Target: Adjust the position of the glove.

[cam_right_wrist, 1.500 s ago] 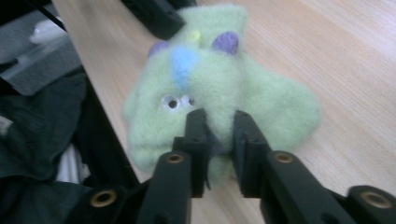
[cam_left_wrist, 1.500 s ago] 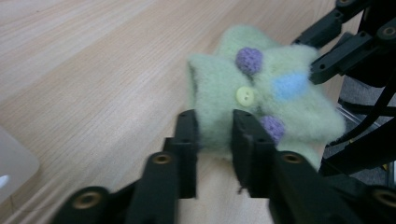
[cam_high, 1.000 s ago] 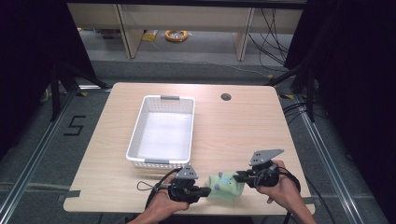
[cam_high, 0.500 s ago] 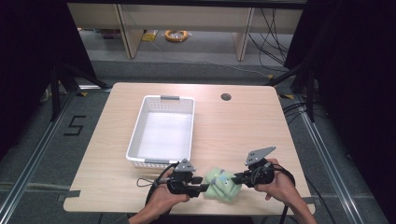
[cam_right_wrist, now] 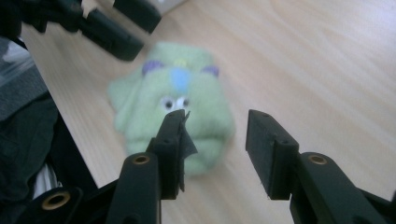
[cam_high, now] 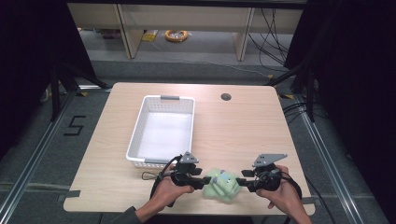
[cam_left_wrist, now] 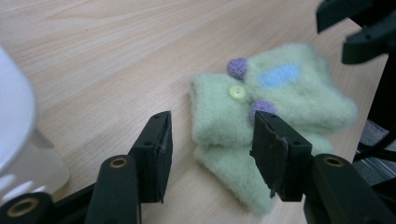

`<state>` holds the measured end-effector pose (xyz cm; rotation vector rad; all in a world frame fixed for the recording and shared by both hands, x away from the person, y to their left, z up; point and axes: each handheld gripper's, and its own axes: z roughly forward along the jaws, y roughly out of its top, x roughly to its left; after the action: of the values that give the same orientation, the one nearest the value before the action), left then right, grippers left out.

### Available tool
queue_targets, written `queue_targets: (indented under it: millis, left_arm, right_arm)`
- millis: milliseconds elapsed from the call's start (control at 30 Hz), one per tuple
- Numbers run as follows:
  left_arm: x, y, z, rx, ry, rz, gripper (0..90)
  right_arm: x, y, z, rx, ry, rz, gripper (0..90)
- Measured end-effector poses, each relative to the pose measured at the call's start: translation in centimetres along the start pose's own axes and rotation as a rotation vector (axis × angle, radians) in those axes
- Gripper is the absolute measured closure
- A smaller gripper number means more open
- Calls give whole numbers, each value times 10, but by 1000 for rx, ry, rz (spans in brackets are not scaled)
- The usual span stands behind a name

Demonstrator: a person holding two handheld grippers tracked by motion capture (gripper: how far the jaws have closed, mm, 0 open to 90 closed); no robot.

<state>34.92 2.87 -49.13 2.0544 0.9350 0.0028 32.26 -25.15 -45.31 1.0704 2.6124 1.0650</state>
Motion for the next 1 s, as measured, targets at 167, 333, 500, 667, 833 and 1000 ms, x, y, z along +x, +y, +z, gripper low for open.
queue_targets:
  millis: [167, 333, 500, 667, 833, 1000]
  left_arm:
    - [3, 1, 9, 26, -22, -34, 473]
    - [8, 2, 15, 46, -98, -17, 521]
    - [6, 0, 18, 11, -100, -50, 669]
    - [2, 2, 4, -10, -100, -20, 805]
    - [-10, -5, -11, -24, -135, -46, 821]
    - [-22, -19, -20, -36, -133, -27, 822]
  right_arm:
    - [4, -15, 9, 52, 2, 48, 621]
    - [-2, -16, 17, 44, 27, -8, 806]
    - [-5, -18, 16, 54, 26, -9, 853]
    - [-3, -15, 11, 40, 25, -35, 864]
    - [-3, -10, 5, -8, 19, -34, 867]
    - [-4, -2, 2, 10, 30, -61, 868]
